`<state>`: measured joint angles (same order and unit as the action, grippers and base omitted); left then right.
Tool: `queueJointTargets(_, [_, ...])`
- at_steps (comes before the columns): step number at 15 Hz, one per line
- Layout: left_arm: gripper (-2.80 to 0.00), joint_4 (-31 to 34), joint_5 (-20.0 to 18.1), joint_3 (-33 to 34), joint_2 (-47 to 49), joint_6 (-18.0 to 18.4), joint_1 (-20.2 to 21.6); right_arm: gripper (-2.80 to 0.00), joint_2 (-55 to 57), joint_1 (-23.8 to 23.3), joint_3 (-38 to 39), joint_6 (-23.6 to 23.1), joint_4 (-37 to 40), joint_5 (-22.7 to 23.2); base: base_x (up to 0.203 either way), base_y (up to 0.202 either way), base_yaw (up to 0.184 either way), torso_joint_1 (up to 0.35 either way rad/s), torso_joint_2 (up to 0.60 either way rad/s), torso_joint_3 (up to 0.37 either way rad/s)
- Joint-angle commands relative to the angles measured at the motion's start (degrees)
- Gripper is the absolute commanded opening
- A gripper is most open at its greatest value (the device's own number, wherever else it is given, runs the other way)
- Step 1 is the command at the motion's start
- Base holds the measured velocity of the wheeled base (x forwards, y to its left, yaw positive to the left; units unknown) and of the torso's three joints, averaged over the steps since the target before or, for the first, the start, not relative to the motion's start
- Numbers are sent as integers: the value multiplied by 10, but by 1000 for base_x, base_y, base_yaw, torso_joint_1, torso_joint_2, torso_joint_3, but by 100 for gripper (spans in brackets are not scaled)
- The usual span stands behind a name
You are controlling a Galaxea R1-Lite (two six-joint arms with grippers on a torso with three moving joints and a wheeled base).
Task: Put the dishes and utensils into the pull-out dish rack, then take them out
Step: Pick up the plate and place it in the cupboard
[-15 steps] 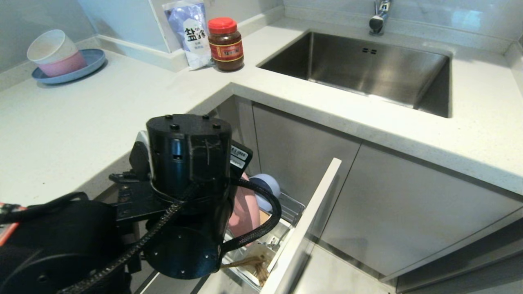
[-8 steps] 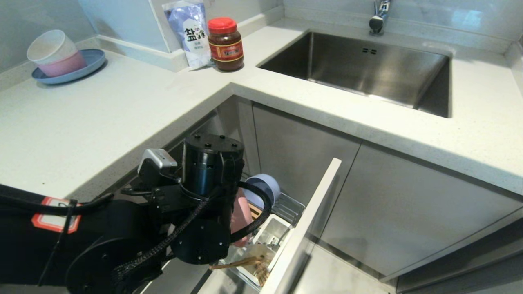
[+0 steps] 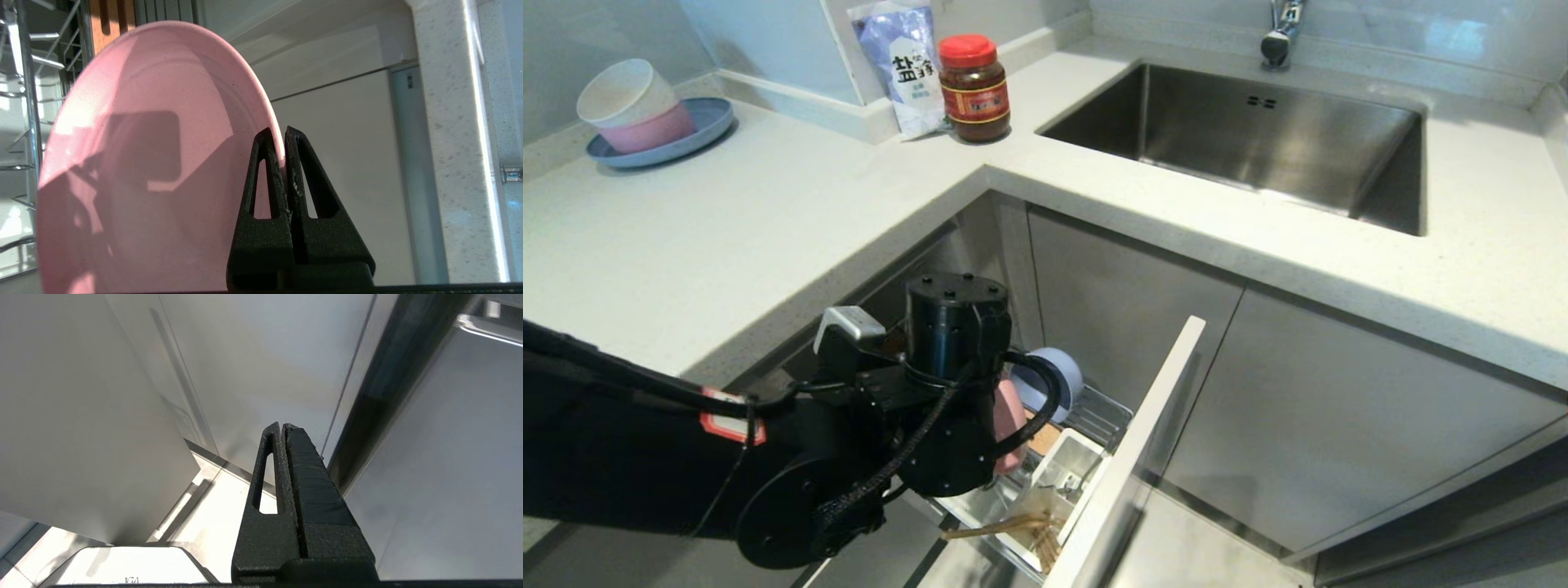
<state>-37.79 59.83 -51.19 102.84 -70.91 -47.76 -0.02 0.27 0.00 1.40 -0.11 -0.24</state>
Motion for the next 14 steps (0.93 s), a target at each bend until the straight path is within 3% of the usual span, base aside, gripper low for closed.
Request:
queueJointTargets(1, [-280, -29, 1, 2, 25, -4, 10, -280, -2, 1, 1, 0, -1, 0, 0, 0, 0, 0, 0, 0])
queueJointTargets(8, [-280, -49, -32, 12, 39, -22, 28, -280, -2, 0, 1, 0, 0, 0, 0, 0, 0, 0, 0, 0])
queueJointTargets(14, [-280, -55, -37, 13, 51, -23, 36, -280, -2, 0, 1, 0, -1, 0, 0, 0, 0, 0, 0, 0])
